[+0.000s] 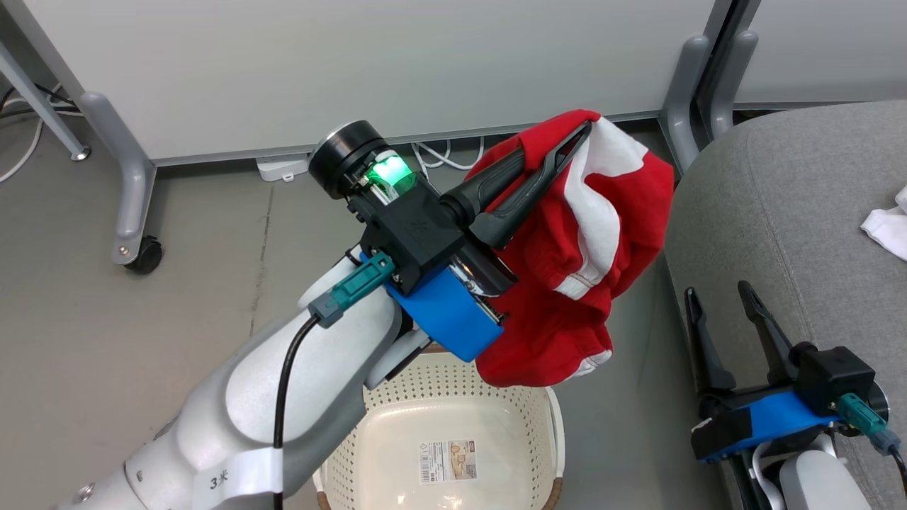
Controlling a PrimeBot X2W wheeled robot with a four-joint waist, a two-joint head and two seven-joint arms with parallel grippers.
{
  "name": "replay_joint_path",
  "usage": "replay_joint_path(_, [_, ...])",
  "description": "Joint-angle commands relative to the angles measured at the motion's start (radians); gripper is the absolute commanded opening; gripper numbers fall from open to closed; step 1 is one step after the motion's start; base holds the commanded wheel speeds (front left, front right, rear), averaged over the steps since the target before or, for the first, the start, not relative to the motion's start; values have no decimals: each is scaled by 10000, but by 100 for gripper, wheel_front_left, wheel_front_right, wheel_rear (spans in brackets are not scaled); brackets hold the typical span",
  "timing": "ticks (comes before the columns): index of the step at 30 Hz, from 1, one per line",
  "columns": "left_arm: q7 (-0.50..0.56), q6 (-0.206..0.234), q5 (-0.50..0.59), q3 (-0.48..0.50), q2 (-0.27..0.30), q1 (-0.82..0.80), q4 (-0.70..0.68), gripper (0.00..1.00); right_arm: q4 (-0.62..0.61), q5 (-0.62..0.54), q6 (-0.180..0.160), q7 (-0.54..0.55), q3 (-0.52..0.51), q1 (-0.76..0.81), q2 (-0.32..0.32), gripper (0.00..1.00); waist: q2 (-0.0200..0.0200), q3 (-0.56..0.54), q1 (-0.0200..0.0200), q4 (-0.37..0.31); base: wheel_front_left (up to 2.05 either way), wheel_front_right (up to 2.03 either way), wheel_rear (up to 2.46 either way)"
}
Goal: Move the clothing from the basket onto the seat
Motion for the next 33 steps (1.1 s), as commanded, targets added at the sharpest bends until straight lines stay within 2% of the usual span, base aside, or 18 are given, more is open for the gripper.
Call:
replay_joint_path(1, [-50, -13, -42, 1, 45, 10, 19, 0, -44, -13, 1, -34, 45, 111, -20, 100, -1, 7, 1, 0, 0, 0, 0])
replay_joint_path(11, [-51, -13, 132, 129, 43, 107, 78, 0, -877, 101, 1, -34, 1436, -509, -713, 100, -1, 151, 1, -94, 0, 0, 0])
replay_joint_path(12, [-51, -13, 177, 130, -11, 116, 121, 0, -1431, 190, 1, -36, 2342, -870, -1160, 100, -1, 224, 1, -102, 0, 0, 0])
replay_joint_path(16, [-51, -13, 222, 78, -70, 56, 107, 0, -1473, 300, 1, -36, 3133, -1377, -1405, 100, -1, 304, 1, -57, 0, 0, 0])
replay_joint_path(25, [-51, -13, 168, 0, -168, 11, 153, 0, -1409, 478, 1, -34, 3703, -1894, -1469, 100, -1, 334, 1, 54, 0, 0, 0])
replay_joint_path(33, [-51, -13, 233, 86, 51, -1, 271, 0, -1529, 590, 1, -34, 3832, -1635, -1611, 100, -1, 308, 1, -49, 0, 0, 0])
